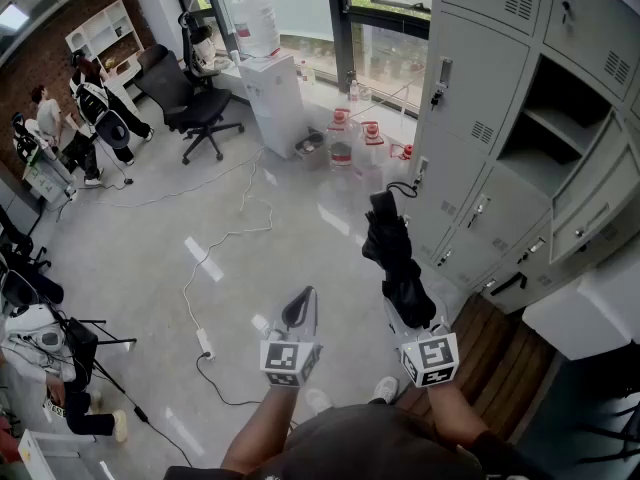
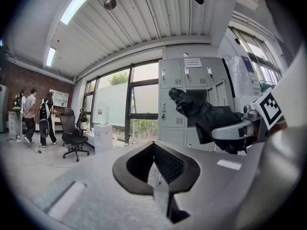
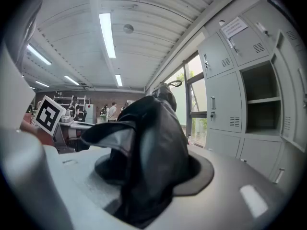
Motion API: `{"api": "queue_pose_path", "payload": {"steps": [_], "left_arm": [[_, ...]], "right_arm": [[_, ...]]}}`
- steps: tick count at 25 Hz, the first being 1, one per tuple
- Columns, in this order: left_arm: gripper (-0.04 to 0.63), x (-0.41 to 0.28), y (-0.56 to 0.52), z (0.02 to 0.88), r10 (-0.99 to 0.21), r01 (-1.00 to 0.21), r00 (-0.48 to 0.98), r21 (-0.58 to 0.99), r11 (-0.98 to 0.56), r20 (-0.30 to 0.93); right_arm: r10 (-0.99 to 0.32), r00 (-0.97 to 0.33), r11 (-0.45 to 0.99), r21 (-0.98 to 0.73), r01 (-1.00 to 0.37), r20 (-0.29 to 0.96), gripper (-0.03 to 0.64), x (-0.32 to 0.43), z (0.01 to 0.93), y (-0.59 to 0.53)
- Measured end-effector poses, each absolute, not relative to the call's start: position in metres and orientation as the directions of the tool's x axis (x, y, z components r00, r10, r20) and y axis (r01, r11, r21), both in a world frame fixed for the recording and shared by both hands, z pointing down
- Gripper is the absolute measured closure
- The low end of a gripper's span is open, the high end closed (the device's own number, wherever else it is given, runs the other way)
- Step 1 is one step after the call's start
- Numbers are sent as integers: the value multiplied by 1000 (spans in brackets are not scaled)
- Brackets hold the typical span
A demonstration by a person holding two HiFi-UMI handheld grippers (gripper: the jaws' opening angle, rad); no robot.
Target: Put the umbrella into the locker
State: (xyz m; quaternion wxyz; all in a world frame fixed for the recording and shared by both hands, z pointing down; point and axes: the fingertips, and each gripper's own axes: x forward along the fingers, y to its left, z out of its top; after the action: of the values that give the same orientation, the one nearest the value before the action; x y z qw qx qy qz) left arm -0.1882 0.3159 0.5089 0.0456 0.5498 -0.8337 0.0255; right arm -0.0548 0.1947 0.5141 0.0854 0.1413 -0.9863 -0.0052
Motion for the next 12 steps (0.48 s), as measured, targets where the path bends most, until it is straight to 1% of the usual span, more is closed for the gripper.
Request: {"api": "queue_pose_path", "payload": {"steps": [9,12], "left_arm": [[591,-181,321,512,-922,-927,-374,6,376,97],[591,-177,320,513,-923,-927,-372,3,374,99]], "right_arm": [[-270,-950,963,62,-264,157,387,-54,507,202],[-261,-954,965,44,-258,147,383,-51,505,203]]}}
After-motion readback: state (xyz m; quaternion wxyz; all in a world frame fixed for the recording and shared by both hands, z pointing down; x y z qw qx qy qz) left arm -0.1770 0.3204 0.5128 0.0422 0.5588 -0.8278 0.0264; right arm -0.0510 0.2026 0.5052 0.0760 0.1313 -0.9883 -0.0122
